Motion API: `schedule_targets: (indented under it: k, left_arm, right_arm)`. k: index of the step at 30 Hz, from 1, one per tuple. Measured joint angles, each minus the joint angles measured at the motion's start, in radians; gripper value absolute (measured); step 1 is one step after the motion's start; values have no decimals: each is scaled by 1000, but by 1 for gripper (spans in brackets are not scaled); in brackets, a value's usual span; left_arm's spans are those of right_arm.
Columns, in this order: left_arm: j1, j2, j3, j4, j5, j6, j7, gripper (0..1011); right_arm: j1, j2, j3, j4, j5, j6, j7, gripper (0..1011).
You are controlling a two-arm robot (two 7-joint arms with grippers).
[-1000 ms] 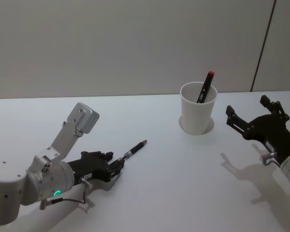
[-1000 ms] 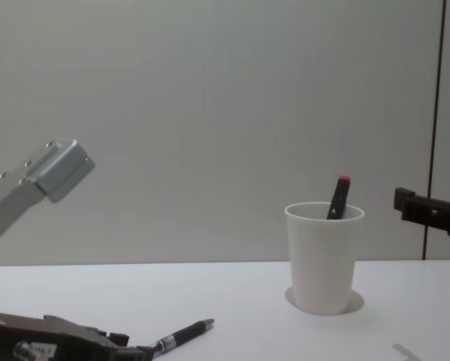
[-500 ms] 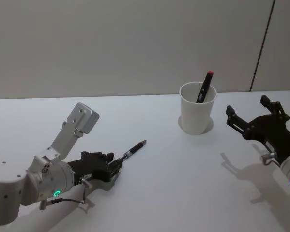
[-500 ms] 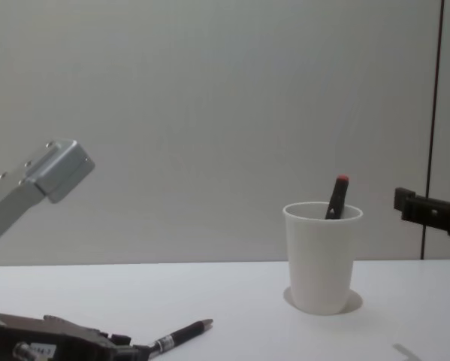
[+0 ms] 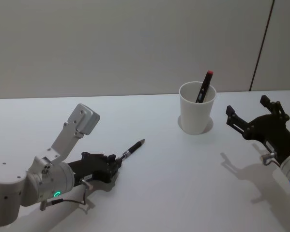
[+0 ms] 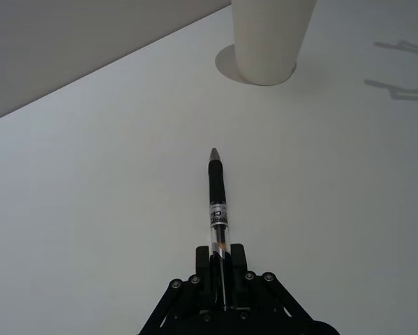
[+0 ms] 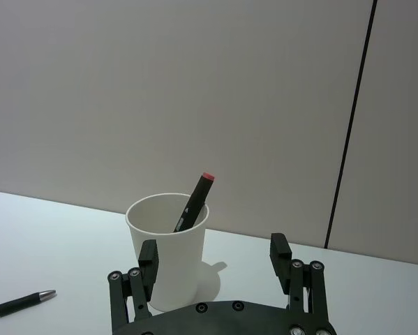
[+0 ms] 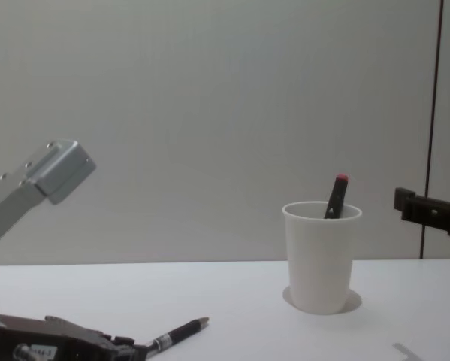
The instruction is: Place the pen into the pen holder.
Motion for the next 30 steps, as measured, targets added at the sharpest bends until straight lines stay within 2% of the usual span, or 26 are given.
schedule_targets:
  k: [16,23,30]
  left_arm:
    - [5,2,0,-1,-11,-16,0,164]
    - [14,6,-12,-11,-57,-68,15,164]
    - [22,10,-31,-30,-130,-142,52,164]
  right_arm:
    - [0,0,0,0,0,0,0,1002]
    - [0,0,0,0,0,0,0,1001]
    - [0,0,0,0,0,0,0,1001]
